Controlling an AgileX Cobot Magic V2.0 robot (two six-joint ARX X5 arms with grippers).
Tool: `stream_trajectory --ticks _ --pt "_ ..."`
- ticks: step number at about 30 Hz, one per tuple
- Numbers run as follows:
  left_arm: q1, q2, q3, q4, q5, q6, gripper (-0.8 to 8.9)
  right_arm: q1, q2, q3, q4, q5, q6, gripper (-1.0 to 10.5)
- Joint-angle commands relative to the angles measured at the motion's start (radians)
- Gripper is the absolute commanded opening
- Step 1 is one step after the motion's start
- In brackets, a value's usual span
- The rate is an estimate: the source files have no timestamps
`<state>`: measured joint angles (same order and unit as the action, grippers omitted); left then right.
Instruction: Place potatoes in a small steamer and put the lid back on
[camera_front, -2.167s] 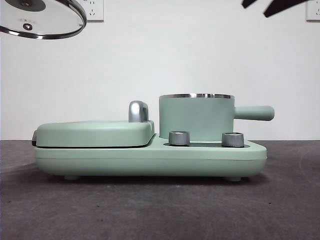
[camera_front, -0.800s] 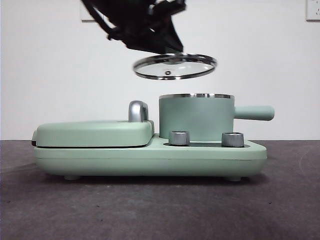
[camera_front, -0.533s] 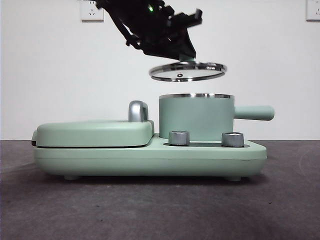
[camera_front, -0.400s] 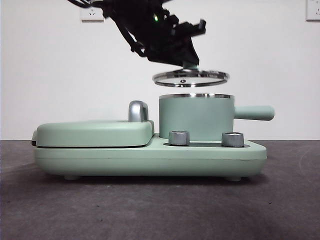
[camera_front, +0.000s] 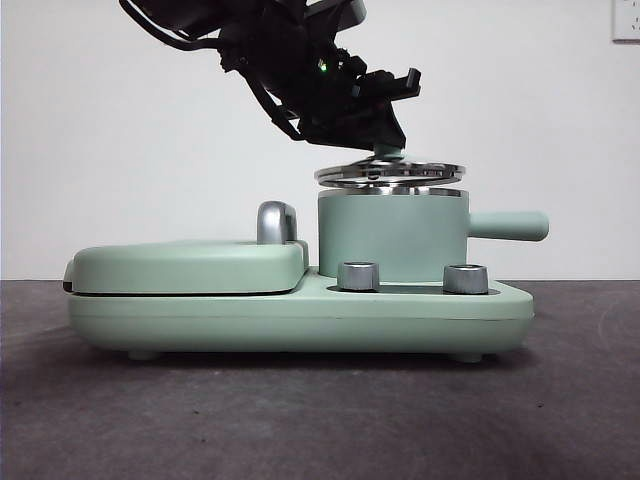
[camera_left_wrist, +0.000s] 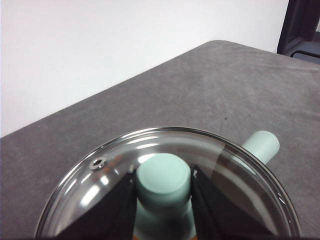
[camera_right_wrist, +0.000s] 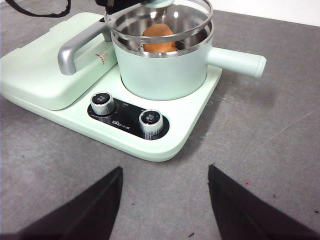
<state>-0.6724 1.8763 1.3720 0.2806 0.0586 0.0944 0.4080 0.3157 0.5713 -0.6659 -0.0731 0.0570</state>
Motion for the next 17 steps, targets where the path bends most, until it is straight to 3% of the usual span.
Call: stream_trajectory --ticks 1,17 --pt "-0.010 0.021 0.035 0.034 0.006 0.018 0.13 0.006 0.001 0.003 0.007 0.020 0.010 2.6" --pt "-0.008 0.055 0.035 0.041 0.021 0.022 0.13 0.006 0.001 0.003 0.007 0.022 0.010 2.6"
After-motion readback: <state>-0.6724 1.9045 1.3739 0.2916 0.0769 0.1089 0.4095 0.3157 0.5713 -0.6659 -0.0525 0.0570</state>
